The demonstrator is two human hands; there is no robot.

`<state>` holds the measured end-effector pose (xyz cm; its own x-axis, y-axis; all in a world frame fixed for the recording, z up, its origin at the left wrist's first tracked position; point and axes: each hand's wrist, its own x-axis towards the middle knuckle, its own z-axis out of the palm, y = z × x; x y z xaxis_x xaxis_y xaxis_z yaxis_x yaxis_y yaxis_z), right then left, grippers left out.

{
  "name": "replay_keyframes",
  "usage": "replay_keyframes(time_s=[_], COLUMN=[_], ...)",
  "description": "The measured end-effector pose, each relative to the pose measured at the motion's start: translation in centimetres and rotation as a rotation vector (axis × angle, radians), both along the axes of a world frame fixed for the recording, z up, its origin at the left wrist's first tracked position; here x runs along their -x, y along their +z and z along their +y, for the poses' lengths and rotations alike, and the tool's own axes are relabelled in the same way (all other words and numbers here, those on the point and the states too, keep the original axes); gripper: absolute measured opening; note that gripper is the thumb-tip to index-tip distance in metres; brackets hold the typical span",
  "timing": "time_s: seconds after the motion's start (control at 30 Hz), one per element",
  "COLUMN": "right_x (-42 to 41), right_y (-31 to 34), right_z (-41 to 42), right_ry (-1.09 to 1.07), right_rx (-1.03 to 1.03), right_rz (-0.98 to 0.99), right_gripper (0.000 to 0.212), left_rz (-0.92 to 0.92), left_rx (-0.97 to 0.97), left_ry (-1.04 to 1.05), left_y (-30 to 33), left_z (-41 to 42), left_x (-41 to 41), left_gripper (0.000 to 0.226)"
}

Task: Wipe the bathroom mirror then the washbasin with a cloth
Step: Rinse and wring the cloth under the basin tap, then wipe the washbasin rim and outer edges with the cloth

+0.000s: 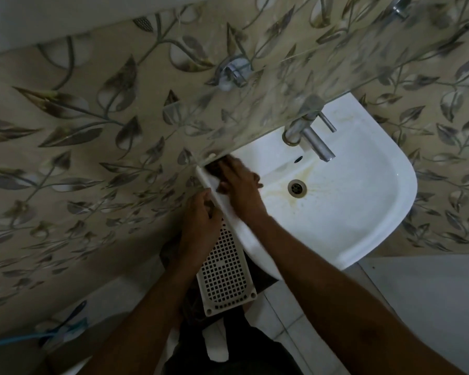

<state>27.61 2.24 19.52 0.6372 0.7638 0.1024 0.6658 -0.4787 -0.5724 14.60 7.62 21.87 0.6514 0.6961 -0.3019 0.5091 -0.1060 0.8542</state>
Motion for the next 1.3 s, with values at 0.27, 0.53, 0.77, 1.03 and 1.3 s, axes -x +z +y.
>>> replay_keyframes(time_s=[0.27, 0.53, 0.77, 1.03, 1.3], right_x=[6.2, 7.8, 8.0, 11.1, 12.4], right_y=[-1.3, -0.9, -0.6, -2.1, -2.8], right_z=[-7.4, -9.0, -7.8, -22.9, -19.8], right_ry=[0.021, -0.02, -0.087, -0.15, -0.351], right_rx=[-0.035, -0.005, -0.063, 0.109, -0.053], right_rz=[0.157, 0.109, 0.109, -0.043, 0.006], right_gripper=[0.049, 0.047, 0.046, 0.046, 0.039], left_rz=[0.025, -0.017, -0.093, -0.077, -0.163], left_rx=[-0.073, -0.136, -0.34, -0.492, -0.426], left_ry=[-0.005, -0.11, -0.229, -0.56, -0.648], left_y=[0.0, -1.1, -0.6, -2.1, -2.0], left_z=[-0.8, -4.9, -6.4, -8.9, -13.1], left_x=[2.4, 5.1, 5.1, 3.1, 0.9], left_gripper=[0.031, 0.027, 0.035, 0.024, 0.022])
